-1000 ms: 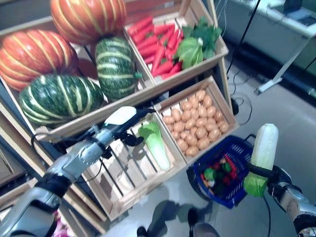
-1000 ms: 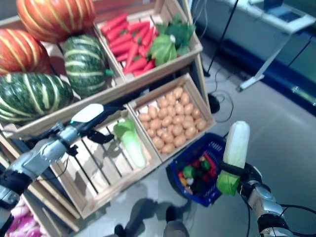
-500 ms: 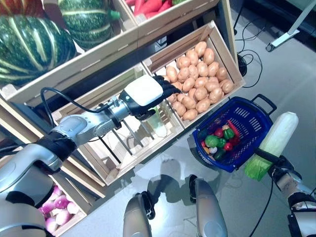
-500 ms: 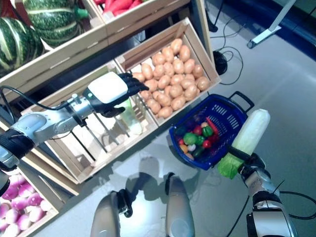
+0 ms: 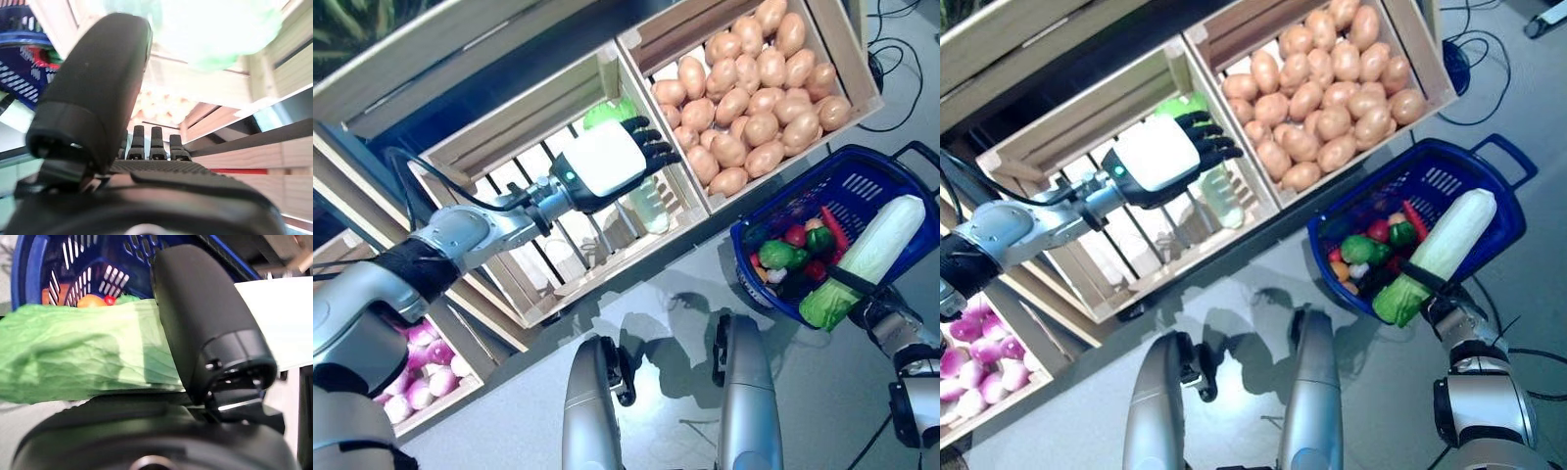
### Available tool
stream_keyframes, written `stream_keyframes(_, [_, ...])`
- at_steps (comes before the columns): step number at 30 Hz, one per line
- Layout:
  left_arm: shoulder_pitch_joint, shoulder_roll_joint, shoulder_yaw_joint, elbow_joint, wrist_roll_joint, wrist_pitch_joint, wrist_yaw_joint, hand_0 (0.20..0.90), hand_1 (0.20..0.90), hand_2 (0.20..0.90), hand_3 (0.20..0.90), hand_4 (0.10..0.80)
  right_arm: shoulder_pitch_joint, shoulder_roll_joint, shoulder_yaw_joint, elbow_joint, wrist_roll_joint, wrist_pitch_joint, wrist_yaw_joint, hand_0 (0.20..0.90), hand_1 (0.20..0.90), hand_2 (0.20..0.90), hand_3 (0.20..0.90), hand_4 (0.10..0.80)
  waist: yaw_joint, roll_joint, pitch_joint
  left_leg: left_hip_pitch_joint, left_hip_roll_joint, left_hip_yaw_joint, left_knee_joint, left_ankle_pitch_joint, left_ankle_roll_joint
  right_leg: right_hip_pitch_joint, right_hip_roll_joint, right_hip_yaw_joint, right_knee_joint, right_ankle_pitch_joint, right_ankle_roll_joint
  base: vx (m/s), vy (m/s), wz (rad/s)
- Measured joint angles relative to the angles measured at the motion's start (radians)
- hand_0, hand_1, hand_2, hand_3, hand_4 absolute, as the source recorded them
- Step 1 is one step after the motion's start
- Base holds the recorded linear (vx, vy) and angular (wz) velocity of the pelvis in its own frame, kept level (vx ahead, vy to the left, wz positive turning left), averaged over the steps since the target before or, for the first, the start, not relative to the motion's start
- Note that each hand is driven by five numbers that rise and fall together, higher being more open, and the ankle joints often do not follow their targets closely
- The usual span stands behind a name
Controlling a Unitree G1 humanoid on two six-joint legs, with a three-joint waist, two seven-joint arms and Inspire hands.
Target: Put vegetables into the basket
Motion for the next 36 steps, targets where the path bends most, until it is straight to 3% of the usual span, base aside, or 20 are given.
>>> stream_keyframes(8, [-0.071,0.007,-0.076,-0.011,0.001,-0.007,-0.008,0.9,0.9,0.9,0.9,0.8,-0.067,-0.019,0.023,0.006,0.018,0.053,-0.012,0.9,0.9,0.9,0.9,0.8,0.017,-0.001,0.003,-0.137,-0.001,-0.052,0.117,-0.014,-0.003,-0.112,-0.009,-0.008,0.111,-0.022,-0.015,-0.008,-0.044,0.08])
stream_keyframes(18, [-0.095,0.007,-0.144,-0.01,0.019,-0.023,-0.043,0.9,0.9,0.9,0.9,0.8,-0.079,-0.02,0.014,0.009,0.128,0.069,-0.064,0.9,0.9,0.9,0.9,0.8,0.006,-0.009,0.005,-0.196,0.002,-0.059,0.182,-0.029,0.013,-0.156,-0.019,-0.002,0.157,-0.027,-0.008,0.019,-0.005,0.02])
stream_keyframes(30, [-0.098,0.007,-0.195,0.03,0.022,-0.018,-0.055,0.9,0.9,0.9,0.9,0.8,-0.083,-0.028,0.008,-0.038,0.173,0.061,-0.083,0.9,0.9,0.9,0.9,0.8,-0.019,-0.029,0.006,-0.27,0.036,-0.055,0.289,-0.074,0.035,-0.227,-0.012,0.019,0.224,-0.03,0.004,-0.002,0.001,-0.04])
stream_keyframes(36, [-0.155,0.006,-0.202,0.062,0.033,-0.01,-0.054,0.9,0.9,0.9,0.9,0.8,-0.049,-0.028,0.007,-0.079,0.198,0.027,-0.066,0.9,0.9,0.9,0.9,0.8,-0.026,-0.049,0.006,-0.297,0.054,-0.05,0.328,-0.092,0.035,-0.263,-0.002,0.035,0.253,-0.032,0.008,-0.001,-0.003,-0.07])
